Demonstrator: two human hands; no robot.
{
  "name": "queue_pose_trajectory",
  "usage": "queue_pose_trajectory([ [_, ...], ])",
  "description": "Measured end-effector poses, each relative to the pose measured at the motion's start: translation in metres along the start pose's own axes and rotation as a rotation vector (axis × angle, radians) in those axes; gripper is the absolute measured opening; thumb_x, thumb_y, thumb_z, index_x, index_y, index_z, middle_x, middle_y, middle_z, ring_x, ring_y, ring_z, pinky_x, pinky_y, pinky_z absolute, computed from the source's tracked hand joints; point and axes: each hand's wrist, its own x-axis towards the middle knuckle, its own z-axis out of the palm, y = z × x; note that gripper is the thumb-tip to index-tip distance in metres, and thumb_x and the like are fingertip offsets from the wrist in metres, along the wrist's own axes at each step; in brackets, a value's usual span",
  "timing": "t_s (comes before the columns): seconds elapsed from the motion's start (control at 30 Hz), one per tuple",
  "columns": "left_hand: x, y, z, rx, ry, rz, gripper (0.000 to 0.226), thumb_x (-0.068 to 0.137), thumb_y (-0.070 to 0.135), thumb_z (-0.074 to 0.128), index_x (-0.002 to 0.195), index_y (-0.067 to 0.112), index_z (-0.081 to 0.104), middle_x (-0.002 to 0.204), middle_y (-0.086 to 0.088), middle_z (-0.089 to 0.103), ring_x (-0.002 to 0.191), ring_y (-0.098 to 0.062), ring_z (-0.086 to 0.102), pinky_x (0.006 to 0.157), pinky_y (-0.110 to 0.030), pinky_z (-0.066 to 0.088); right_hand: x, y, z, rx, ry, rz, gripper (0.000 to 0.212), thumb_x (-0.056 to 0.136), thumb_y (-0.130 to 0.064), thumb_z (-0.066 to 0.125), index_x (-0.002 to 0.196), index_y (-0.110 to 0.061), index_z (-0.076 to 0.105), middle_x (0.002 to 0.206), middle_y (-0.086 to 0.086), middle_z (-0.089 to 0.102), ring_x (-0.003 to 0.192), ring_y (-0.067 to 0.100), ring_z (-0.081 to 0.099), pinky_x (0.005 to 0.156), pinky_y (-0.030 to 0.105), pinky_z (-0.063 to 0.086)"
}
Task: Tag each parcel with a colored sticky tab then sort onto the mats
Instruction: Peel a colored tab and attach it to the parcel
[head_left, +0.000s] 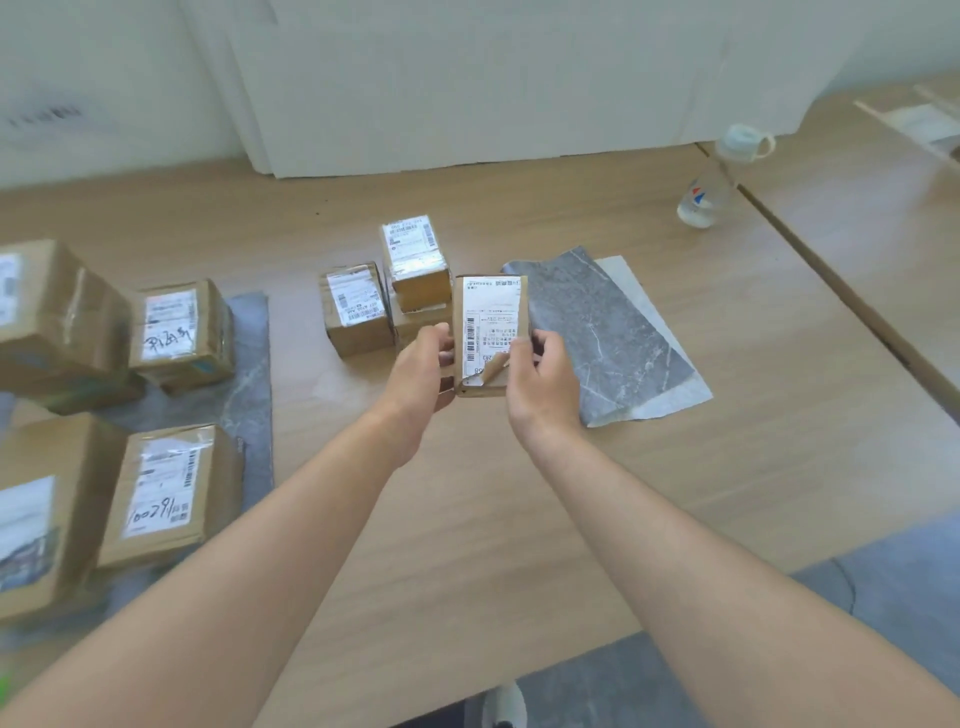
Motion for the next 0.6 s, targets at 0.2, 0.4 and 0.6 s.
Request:
queue_pose_trajectory([
  [0.2, -0.058, 0.030, -0.018, -0.029, 0.053, 0.121, 0.039, 0.101, 0.037, 0.041, 0.108, 0.012, 0.069, 0.102, -0.006, 0.076, 0.092, -0.025, 0.072, 0.102, -0.045, 0.052, -0.037, -0.047, -0.020, 0.072, -0.013, -0.147, 0.023, 0.098, -0.042, 0.043, 0.111, -0.026, 0.056, 0.105, -0.009, 0.069, 0.098, 0.009, 0.064, 0.077, 0.031, 0.048],
  [0.4, -0.106, 0.047, -0.037, -0.071, 0.113, 0.240, 0.040, 0.102, 0.035, 0.040, 0.112, 0.007, 0.067, 0.101, -0.011, 0.074, 0.085, -0.026, 0.071, 0.090, -0.039, 0.057, -0.073, -0.079, -0.026, 0.128, -0.030, -0.280, 0.028, 0.095, -0.041, 0.044, 0.114, -0.026, 0.058, 0.110, -0.006, 0.069, 0.103, 0.014, 0.064, 0.088, 0.036, 0.051],
  [0.6, -0.142, 0.043, -0.063, -0.097, 0.169, 0.294, 0.038, 0.103, 0.036, 0.040, 0.107, 0.009, 0.067, 0.093, -0.004, 0.072, 0.080, -0.022, 0.070, 0.096, -0.043, 0.054, -0.109, -0.089, -0.014, 0.185, -0.073, -0.337, 0.030, 0.091, -0.042, 0.043, 0.112, -0.028, 0.059, 0.112, -0.007, 0.068, 0.103, 0.011, 0.063, 0.092, 0.039, 0.052],
])
